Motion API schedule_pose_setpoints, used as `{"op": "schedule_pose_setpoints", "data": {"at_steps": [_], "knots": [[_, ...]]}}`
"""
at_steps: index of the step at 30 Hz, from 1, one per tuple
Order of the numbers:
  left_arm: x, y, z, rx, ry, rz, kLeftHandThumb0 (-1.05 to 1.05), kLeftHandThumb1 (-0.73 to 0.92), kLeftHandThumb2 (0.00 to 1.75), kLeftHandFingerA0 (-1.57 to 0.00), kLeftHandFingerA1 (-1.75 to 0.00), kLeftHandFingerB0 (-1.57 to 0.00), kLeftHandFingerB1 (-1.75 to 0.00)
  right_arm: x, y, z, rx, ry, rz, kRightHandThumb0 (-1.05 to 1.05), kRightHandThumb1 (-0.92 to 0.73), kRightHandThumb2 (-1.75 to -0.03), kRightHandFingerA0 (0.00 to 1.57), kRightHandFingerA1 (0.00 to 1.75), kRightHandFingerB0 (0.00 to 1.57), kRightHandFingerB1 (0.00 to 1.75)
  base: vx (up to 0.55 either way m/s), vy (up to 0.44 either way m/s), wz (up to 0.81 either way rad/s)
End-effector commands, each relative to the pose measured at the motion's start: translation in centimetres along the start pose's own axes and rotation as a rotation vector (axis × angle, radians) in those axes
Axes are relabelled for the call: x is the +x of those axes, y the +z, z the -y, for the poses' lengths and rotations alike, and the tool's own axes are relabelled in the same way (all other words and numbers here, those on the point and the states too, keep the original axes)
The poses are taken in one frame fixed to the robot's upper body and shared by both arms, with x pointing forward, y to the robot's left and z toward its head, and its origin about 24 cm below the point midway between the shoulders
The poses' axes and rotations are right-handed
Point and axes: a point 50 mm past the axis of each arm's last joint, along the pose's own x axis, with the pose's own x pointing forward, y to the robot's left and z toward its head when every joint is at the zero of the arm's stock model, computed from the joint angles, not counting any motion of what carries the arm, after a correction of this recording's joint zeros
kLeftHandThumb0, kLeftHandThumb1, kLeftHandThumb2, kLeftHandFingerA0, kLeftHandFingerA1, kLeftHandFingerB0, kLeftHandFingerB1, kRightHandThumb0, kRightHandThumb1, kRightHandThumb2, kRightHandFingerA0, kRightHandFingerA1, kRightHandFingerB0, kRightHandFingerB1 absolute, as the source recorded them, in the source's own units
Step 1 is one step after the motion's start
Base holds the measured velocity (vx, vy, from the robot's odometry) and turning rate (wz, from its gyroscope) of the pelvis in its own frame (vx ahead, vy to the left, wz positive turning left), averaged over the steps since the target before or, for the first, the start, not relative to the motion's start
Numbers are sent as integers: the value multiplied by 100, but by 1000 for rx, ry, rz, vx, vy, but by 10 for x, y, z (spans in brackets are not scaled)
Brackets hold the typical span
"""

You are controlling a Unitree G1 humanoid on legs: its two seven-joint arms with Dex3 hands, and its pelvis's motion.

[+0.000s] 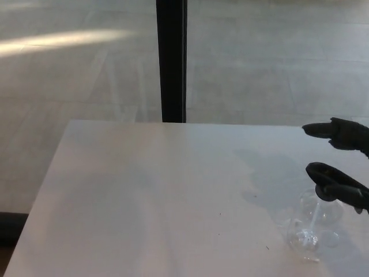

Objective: The robot uses its right hand to grab and lift the lid of the spray bottle kept in the middle of the desk and places the lid on the right side of the bottle

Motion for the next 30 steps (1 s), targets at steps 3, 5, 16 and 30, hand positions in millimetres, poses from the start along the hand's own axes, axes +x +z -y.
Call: {"op": "schedule_pose_setpoints", "data": {"at_steps": [3, 5, 16, 30], "knots": [[-1, 5, -6, 6, -7, 19, -64, 47, 88, -62, -70, -45, -59, -5, 0, 3, -212, 104, -178, -90, -55, -91, 3, 23, 11, 18, 0, 0, 0], [-1, 5, -6, -4, -9, 18, -64, 47, 87, -64, -71, -46, -59, -6, -2, 3, -233, 124, -215, -87, -53, -89, 2, 22, 10, 18, 0, 0, 0], [-2, 3, -6, 0, -11, 12, -62, 62, 59, -66, -60, -50, -46, 3, 0, -11, -408, 16, -249, -40, -68, -62, 66, 86, 25, 30, 0, 0, 0], [-2, 4, -5, -22, -24, 51, -62, 64, 59, -74, -67, -56, -49, 11, 8, -20, -474, -264, -81, -30, -73, -66, 86, 163, 79, 51, 0, 0, 0]]}}
